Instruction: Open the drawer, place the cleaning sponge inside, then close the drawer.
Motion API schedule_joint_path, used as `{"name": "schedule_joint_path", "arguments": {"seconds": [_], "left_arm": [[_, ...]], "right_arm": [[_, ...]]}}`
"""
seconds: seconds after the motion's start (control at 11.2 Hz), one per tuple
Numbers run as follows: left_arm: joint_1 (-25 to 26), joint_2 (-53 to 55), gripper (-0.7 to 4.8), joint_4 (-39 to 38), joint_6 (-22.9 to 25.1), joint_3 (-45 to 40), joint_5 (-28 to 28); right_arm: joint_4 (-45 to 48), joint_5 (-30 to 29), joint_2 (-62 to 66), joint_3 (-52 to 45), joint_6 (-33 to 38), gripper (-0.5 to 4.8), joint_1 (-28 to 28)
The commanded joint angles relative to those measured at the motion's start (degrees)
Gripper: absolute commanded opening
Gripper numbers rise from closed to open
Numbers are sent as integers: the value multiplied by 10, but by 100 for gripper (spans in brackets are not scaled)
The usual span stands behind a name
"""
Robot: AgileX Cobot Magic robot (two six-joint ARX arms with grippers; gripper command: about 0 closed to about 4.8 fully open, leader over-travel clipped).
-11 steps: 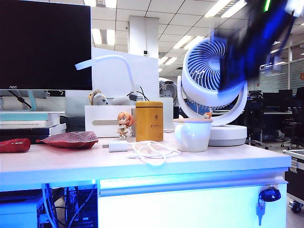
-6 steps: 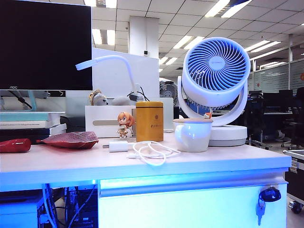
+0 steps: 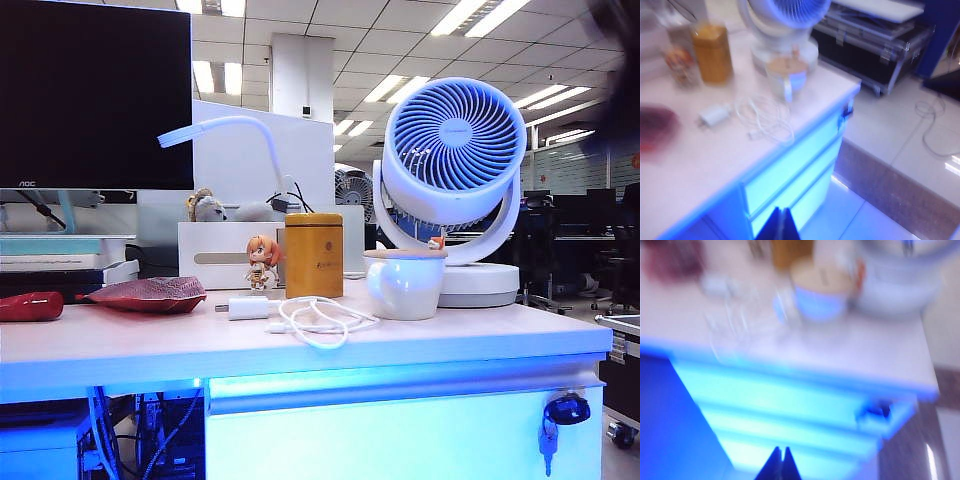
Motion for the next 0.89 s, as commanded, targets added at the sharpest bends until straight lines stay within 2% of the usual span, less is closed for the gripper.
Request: {"name": "schedule_joint_path", "arguments": {"seconds": [0.09,0.18,0.27,0.36,0.45,0.54,0.63,0.72,0.89], "left_arm": [[0,5,-6,198,0,-139,0],[0,7,-6,334,-2,-237,-6],[0,9,-6,342,-16,-279,-69],[1,8,-6,343,-21,-286,-83],[71,-36,-6,345,-21,-320,-88],[157,-76,-6,342,-21,-335,-50],[186,-89,-6,341,-21,-339,-33],[362,-177,-6,243,-21,-351,45],[374,-177,-6,227,68,-351,77]], "right_arm": [[-41,-2,-1,-1,12,-8,1],[-50,6,-2,-1,12,-8,1],[-50,-1,-2,-1,12,-8,1],[-50,-1,-2,-1,12,-8,1],[-50,-1,-2,-1,12,-8,1],[-50,-1,-2,-1,12,-8,1],[-50,-1,-2,-1,12,-8,1],[-49,-1,-2,-1,12,-8,1],[-49,2,-2,-1,12,-8,0]]}}
